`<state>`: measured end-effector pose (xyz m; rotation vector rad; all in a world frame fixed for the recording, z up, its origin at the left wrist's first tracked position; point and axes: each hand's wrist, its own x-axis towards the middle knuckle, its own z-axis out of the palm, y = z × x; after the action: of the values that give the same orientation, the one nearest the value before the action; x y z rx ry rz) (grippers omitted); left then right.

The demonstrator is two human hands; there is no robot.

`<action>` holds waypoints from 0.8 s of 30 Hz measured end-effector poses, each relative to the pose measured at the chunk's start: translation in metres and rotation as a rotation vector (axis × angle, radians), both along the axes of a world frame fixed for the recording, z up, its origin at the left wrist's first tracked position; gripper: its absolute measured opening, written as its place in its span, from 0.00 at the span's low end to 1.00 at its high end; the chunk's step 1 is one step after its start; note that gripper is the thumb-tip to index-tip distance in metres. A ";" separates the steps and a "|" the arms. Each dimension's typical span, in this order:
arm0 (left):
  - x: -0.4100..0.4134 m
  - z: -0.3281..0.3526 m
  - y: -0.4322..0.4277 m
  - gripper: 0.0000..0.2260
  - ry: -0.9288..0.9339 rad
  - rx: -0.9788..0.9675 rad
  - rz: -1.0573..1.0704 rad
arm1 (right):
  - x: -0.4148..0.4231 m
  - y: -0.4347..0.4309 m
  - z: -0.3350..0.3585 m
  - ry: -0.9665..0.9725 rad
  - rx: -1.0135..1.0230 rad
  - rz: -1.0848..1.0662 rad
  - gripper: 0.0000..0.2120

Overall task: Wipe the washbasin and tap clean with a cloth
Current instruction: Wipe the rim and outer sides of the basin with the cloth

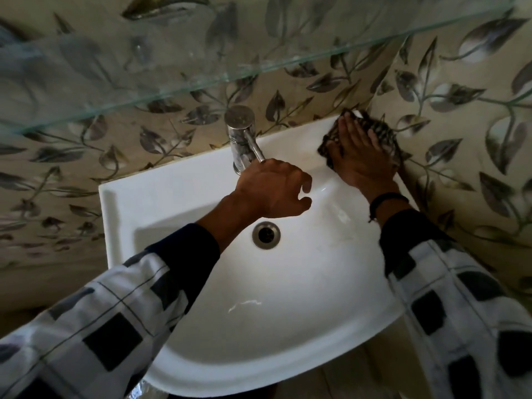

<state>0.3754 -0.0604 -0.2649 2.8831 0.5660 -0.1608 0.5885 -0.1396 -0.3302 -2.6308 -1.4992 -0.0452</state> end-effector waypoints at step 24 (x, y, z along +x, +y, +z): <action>-0.001 0.001 0.000 0.16 -0.027 0.009 -0.034 | 0.022 -0.003 -0.001 -0.082 -0.030 0.165 0.32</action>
<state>0.3743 -0.0602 -0.2637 2.8998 0.5150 -0.1251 0.6107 -0.1426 -0.3312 -2.5467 -1.7507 -0.1191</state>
